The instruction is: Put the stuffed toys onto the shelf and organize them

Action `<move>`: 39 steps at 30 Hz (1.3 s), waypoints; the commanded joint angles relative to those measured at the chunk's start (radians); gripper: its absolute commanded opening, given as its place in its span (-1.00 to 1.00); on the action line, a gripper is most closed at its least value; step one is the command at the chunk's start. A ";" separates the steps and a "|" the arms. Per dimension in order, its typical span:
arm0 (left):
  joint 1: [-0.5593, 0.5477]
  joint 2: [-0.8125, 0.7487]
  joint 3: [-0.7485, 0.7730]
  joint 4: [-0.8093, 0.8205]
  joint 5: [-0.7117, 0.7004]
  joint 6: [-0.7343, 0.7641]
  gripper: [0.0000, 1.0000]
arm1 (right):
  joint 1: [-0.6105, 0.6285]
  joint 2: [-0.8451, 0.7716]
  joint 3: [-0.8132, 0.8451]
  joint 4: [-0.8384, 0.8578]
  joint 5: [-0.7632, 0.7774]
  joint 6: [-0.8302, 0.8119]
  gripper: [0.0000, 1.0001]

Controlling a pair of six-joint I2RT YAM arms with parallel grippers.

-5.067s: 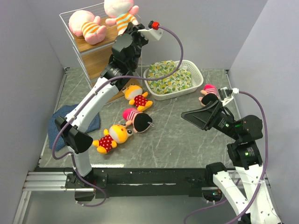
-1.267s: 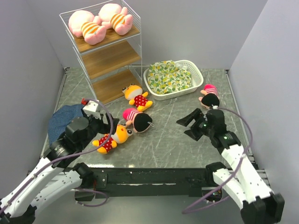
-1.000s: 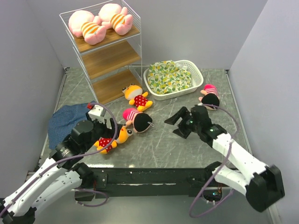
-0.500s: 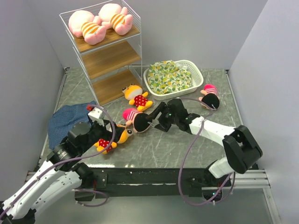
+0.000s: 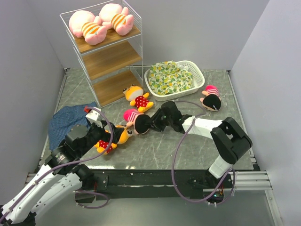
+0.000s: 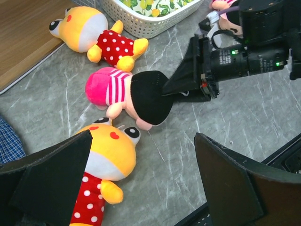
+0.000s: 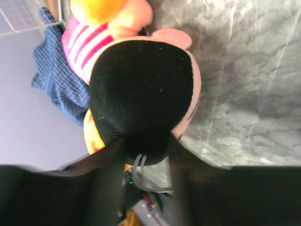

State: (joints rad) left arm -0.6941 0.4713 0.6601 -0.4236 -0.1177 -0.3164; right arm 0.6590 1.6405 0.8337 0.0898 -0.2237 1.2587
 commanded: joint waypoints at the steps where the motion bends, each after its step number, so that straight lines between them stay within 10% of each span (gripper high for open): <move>1: 0.005 0.010 0.009 0.034 -0.010 0.008 0.93 | 0.005 -0.121 -0.021 -0.047 0.112 -0.056 -0.41; 7: 0.007 0.024 0.015 0.023 -0.017 0.007 0.93 | 0.005 -0.302 -0.022 -0.260 0.222 -0.151 -1.00; 13: 0.008 0.024 0.015 0.023 -0.013 0.010 0.93 | 0.008 -0.455 0.058 -0.680 0.478 -0.260 -1.00; 26: 0.008 0.027 0.010 0.039 0.036 0.004 0.94 | 0.008 -0.559 0.151 -1.102 0.486 -0.372 -0.80; 39: 0.010 0.009 0.004 0.037 0.006 -0.001 0.93 | 0.074 -0.444 0.231 -1.061 0.454 -0.372 -0.46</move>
State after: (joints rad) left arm -0.6884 0.4816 0.6601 -0.4156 -0.1028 -0.3099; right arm 0.6910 1.1053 0.9668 -0.9901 0.2165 0.8913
